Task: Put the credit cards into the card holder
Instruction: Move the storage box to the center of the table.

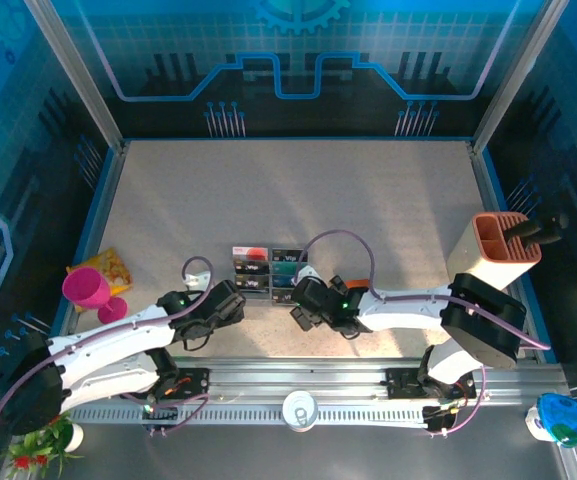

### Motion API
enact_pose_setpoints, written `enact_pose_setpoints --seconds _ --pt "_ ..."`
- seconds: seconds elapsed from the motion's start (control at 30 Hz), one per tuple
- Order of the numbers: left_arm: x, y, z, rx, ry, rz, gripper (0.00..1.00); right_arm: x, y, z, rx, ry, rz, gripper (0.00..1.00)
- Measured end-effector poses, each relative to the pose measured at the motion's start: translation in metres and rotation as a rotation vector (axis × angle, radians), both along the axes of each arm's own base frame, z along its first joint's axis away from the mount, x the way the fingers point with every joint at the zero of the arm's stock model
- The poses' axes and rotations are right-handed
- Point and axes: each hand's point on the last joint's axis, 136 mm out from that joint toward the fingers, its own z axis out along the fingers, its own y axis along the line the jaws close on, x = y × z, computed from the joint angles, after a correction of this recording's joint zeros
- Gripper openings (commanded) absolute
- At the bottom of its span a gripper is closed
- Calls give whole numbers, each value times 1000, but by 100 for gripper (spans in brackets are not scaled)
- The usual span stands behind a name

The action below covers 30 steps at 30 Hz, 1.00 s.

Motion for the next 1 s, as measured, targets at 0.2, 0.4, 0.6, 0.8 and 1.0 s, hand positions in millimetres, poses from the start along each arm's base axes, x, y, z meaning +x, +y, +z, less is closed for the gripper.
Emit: enact_pose_setpoints --seconds 0.2,0.4,0.6,0.8,1.0 --pt "4 1 -7 17 -1 -5 99 9 0 0 4 -2 -19 97" --pt "14 3 -13 35 2 7 99 21 -6 -3 1 0 -55 97" --pt "26 7 -20 59 8 14 99 32 -7 -7 -2 5 -81 97" --pt "40 11 -27 93 23 11 99 46 -10 -8 14 14 -112 97" --pt "65 6 -23 97 4 6 99 67 -16 -8 30 14 -162 97"
